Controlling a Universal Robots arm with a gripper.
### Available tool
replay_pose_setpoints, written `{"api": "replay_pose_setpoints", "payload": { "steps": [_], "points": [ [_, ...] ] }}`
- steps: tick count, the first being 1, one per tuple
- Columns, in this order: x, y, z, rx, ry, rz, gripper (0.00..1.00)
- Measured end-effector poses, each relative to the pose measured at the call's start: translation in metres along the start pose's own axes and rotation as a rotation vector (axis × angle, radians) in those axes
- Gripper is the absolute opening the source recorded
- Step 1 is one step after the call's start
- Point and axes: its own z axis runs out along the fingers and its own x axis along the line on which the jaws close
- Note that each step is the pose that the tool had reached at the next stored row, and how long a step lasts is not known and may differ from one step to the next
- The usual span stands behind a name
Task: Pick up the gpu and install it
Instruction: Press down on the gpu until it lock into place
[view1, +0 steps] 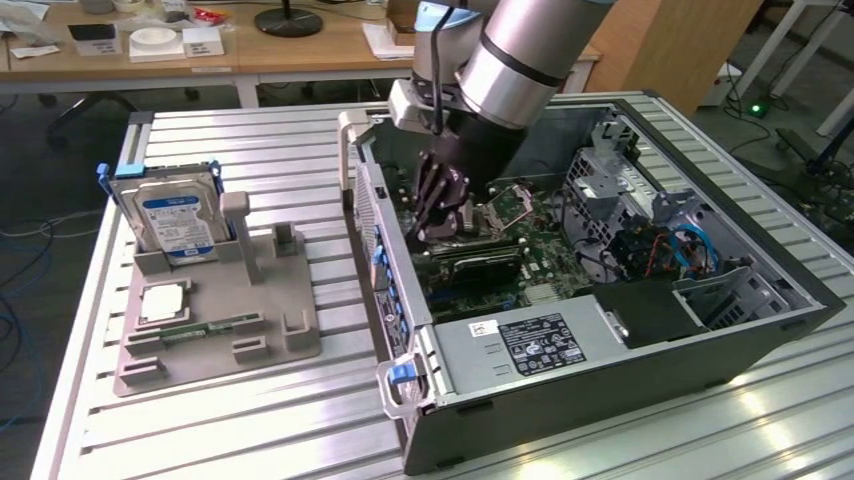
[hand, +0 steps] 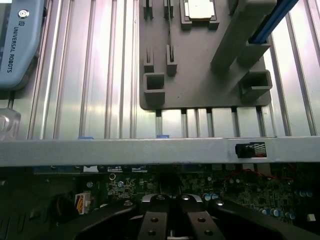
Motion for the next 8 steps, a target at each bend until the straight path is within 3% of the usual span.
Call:
{"api": "replay_pose_setpoints", "payload": {
  "steps": [5, 8],
  "points": [
    [-0.0010, 0.0009, 0.0001, -0.0086, 0.0009, -0.001, 0.11],
    [-0.0011, 0.0011, 0.0004, -0.0095, 0.0008, -0.001, 0.11]
  ]
}}
